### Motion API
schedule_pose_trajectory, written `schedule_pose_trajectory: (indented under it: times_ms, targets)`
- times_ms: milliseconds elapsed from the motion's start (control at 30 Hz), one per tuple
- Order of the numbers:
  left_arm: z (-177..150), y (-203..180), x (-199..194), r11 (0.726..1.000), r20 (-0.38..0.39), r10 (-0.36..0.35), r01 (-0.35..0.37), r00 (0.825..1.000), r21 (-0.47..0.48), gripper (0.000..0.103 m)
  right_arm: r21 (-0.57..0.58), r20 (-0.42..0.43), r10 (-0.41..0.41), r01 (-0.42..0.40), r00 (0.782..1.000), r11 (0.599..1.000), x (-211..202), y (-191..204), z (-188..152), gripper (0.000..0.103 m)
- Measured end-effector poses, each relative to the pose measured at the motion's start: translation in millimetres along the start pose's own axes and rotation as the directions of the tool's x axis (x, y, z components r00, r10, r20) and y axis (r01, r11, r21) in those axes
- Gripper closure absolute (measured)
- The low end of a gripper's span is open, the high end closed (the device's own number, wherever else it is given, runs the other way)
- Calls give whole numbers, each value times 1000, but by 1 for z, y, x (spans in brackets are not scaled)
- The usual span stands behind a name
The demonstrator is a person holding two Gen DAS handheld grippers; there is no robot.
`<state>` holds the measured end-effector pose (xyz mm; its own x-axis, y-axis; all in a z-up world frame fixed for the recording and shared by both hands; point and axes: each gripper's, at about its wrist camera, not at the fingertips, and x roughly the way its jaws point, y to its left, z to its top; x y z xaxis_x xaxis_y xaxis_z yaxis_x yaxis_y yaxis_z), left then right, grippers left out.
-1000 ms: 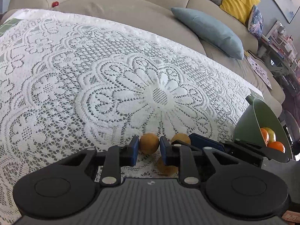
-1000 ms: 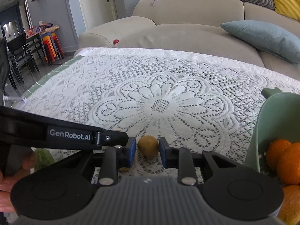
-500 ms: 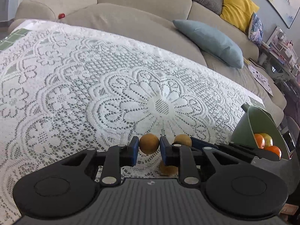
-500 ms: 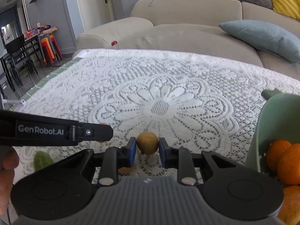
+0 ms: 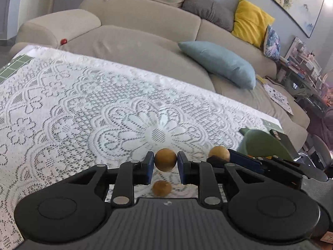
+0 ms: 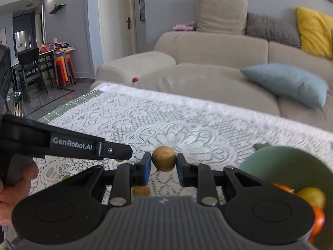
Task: Organize fruits
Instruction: 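Carry both kiwis into the green colander and open both tools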
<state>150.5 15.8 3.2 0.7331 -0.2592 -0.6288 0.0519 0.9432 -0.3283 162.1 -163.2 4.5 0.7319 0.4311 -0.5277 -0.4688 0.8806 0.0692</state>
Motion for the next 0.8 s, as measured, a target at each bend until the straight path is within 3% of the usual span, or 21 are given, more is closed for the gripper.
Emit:
schedule_pose_trajectory:
  times_ms: [500, 800]
  targets:
    - [-3, -63, -5, 988, 9, -138, 137, 990, 73, 77, 78, 30, -144, 141, 989, 987, -61, -62, -6, 81]
    - [-12, -110, 11, 959, -37, -233, 236, 972, 155, 77, 142, -23, -220, 221, 975, 965, -75, -104, -19, 81]
